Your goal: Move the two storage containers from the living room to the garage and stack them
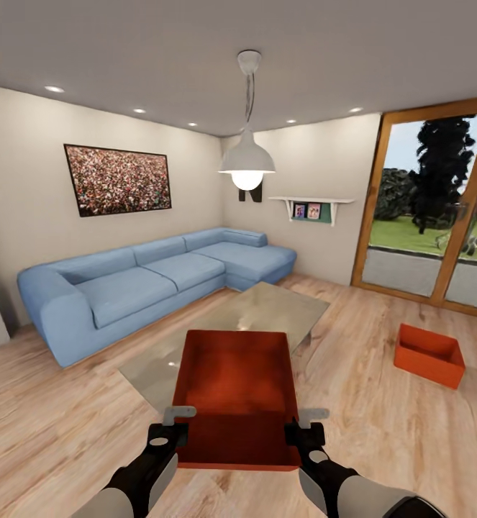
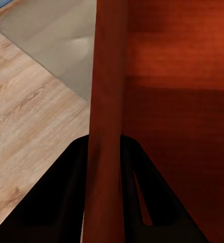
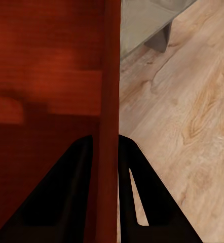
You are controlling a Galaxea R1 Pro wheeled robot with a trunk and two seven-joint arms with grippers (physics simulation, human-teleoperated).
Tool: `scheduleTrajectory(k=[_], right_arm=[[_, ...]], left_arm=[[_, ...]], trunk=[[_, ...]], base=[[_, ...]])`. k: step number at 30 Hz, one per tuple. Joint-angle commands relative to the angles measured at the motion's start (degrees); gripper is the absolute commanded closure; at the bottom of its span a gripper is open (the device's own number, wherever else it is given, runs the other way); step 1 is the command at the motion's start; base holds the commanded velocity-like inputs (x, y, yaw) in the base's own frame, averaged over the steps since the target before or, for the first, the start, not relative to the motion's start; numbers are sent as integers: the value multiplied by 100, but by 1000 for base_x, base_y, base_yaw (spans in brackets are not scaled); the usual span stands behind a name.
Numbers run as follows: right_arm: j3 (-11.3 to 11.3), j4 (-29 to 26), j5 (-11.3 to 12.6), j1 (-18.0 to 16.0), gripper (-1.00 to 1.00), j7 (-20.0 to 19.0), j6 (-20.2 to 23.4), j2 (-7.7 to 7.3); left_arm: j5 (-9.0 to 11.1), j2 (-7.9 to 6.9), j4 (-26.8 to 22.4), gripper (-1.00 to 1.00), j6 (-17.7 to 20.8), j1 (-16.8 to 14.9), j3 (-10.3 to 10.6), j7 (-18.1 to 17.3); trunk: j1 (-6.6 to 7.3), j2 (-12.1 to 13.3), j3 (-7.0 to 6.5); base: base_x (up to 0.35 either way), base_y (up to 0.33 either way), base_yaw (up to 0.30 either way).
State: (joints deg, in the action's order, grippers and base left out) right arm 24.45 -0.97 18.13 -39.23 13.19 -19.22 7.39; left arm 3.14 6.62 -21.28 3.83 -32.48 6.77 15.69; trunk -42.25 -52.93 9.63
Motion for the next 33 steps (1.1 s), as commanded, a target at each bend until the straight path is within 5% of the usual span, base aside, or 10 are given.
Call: scheduleTrajectory(k=[1, 33], right_arm=[[-274, -18, -15, -6, 100, 17, -64, 0], [-274, -18, -18, -6, 100, 12, -64, 0]], left_arm=[[21, -12, 1, 100, 48, -4, -413, 145], [20, -17, -7, 100, 44, -4, -419, 145]], trunk=[[-1, -7, 8], [-1, -7, 8]], base=[[0, 0, 300], [0, 0, 300]])
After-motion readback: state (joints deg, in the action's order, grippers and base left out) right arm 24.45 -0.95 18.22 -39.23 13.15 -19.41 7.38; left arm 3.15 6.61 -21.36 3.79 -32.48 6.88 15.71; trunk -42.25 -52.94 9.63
